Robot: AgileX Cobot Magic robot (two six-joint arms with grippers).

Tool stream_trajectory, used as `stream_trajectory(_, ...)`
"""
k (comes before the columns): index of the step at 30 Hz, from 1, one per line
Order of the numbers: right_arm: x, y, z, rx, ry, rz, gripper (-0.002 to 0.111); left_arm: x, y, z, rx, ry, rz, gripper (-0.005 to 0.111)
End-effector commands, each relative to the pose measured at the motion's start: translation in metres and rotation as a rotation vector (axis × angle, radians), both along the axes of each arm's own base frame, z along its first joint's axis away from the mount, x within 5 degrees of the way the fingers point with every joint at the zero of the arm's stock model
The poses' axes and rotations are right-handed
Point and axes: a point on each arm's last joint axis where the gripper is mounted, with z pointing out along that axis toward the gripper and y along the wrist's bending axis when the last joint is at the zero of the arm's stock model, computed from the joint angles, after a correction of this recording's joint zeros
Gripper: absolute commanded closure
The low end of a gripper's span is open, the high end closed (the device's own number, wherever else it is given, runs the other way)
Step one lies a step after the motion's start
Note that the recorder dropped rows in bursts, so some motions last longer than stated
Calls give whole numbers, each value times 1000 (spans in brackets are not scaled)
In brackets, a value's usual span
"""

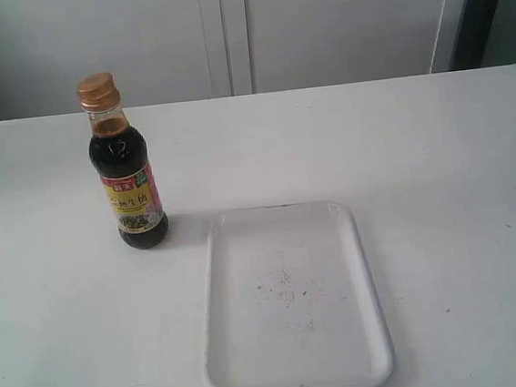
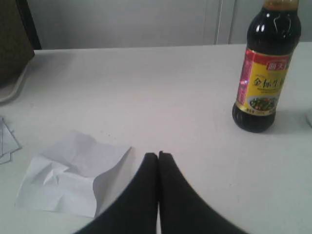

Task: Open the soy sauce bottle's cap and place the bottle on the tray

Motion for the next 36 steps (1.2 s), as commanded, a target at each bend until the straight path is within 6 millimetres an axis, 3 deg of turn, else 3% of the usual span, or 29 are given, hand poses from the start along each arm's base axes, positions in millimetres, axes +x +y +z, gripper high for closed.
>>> stream_trajectory(1, 0, 0, -1, 4, -10, -5, 108, 1, 1, 5, -48, -64, 17, 107)
stream_trajectory(15, 0, 0, -1, 4, -10, -5, 108, 1, 3, 27, -143, -304, 42, 107)
stream_trajectory(23, 0, 0, -1, 4, -10, -5, 108, 4, 3, 66, -104, -364, 38, 107)
stream_trajectory(29, 0, 0, -1, 4, -10, -5, 108, 19, 1, 97, -85, -432, 19, 107)
stream_trajectory(36, 0, 0, -1, 4, -10, -5, 108, 56, -10, 123, -36, -416, -89, 107)
